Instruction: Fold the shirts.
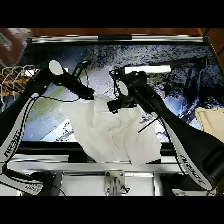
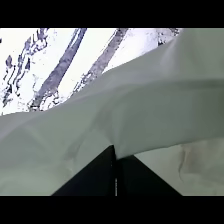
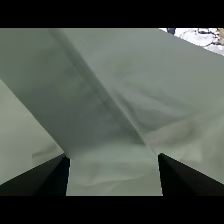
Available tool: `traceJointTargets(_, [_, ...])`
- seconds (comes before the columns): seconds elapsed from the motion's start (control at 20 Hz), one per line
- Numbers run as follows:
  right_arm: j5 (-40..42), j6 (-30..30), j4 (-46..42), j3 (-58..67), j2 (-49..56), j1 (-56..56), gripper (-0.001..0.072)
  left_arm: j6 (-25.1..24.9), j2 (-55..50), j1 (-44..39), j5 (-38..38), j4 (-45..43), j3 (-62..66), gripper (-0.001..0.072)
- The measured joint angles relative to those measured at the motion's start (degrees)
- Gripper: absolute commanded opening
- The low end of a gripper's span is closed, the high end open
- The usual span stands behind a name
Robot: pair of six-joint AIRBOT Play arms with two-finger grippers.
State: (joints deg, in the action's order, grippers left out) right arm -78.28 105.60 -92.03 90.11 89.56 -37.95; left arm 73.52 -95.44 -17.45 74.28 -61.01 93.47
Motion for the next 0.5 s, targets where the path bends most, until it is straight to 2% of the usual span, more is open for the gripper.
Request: traceJointTargets(0.5, [6.03, 6.12, -5.16, -0.70, 5.66, -1.38, 0.0661, 0.22, -1.16, 2.03, -0.28, 6.43, 0.00, 0.0047])
